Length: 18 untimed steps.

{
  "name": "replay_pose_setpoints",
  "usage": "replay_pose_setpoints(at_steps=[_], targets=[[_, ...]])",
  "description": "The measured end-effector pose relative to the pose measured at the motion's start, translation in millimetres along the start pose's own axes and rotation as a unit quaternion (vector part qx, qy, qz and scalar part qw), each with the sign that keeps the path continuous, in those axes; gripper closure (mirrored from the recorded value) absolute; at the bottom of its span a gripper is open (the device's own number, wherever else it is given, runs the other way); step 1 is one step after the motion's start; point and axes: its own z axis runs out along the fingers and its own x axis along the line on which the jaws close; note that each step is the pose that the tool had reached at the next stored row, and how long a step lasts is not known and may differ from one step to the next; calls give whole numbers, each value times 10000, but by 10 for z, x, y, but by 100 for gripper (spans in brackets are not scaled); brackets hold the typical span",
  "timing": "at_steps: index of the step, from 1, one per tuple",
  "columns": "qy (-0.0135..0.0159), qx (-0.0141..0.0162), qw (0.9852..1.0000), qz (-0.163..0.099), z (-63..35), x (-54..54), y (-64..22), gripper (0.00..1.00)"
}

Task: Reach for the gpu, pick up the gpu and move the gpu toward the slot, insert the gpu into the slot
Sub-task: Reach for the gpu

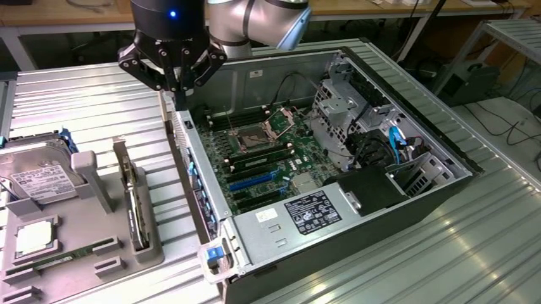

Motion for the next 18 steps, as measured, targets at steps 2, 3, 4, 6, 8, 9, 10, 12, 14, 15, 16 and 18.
replay_pose_setpoints(at_steps=[2, 3, 4, 6, 8, 9, 10, 12, 14, 15, 16, 18], targets=[[4, 0, 10000, 0, 2, 14, -2, 89], [7, 1, 10000, 0, 3, 21, -3, 89], [8, 1, 10000, 0, 4, 28, -4, 89], [12, 1, 10000, 1, 5, 44, -7, 89], [14, 1, 10000, 1, 7, 65, -12, 89], [16, 1, 10000, 1, 8, 74, -15, 89], [17, 2, 10000, 1, 8, 86, -18, 89], [21, 2, 10000, 1, 10, 110, -24, 89], [24, 2, 10000, 1, 12, 133, -30, 89], [27, 2, 10000, 1, 13, 146, -33, 89], [29, 3, 10000, 1, 13, 156, -35, 89], [32, 2, 10000, 1, 16, 175, -39, 89]])
